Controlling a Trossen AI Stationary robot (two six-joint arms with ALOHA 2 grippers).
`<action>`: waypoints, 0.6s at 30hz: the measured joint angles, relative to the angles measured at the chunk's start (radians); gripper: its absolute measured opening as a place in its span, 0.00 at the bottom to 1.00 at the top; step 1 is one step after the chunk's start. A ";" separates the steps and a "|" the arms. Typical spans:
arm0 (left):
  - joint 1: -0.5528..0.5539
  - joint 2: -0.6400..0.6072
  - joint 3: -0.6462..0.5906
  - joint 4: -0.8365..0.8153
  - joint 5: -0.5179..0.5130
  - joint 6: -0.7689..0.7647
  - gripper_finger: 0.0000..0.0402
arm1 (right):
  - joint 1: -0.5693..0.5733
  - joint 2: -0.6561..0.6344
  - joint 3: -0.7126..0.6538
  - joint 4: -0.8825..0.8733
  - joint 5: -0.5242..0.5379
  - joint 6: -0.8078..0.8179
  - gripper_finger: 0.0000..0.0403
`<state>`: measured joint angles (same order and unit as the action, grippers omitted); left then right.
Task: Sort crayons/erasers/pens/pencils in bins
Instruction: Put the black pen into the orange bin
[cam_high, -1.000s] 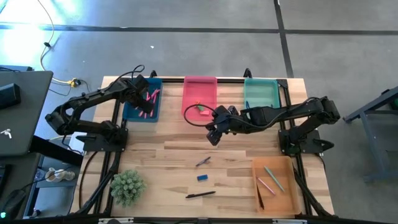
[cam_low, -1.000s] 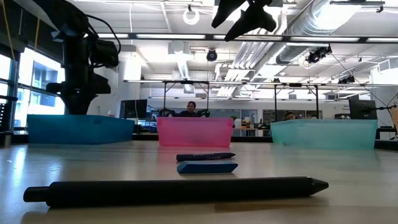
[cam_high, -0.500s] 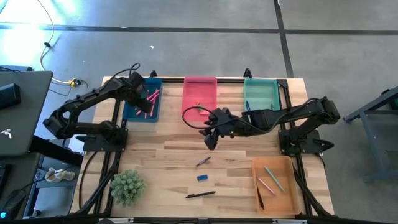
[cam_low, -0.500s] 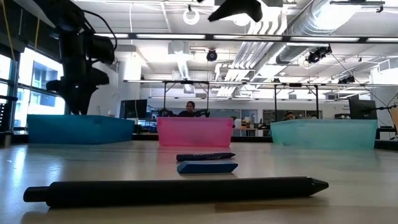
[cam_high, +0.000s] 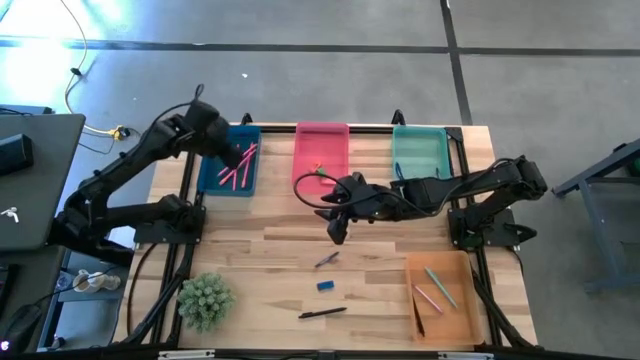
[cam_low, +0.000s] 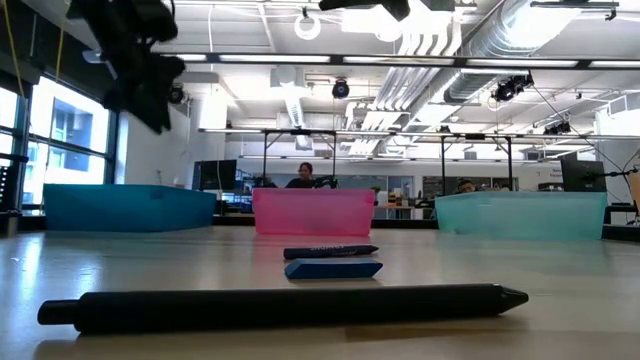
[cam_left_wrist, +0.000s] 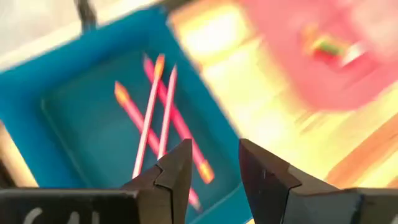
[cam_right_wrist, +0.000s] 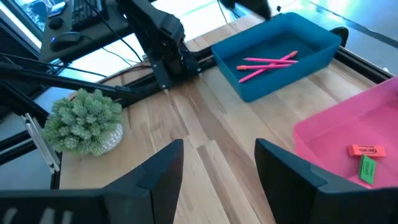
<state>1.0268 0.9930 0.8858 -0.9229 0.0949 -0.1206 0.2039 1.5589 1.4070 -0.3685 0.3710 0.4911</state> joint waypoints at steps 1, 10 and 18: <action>-0.010 -0.003 0.028 0.002 0.003 -0.008 0.29 | 0.000 0.000 0.006 -0.004 0.000 0.000 0.46; -0.150 -0.005 0.186 0.003 0.052 -0.097 0.29 | 0.039 0.000 0.121 -0.048 0.029 -0.087 0.44; -0.328 -0.006 0.188 -0.073 0.051 -0.180 0.29 | 0.089 0.000 0.172 -0.203 0.044 -0.044 0.44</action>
<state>0.6991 0.9874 1.0737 -0.9956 0.1455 -0.3007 0.2927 1.5590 1.5794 -0.5712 0.4147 0.4473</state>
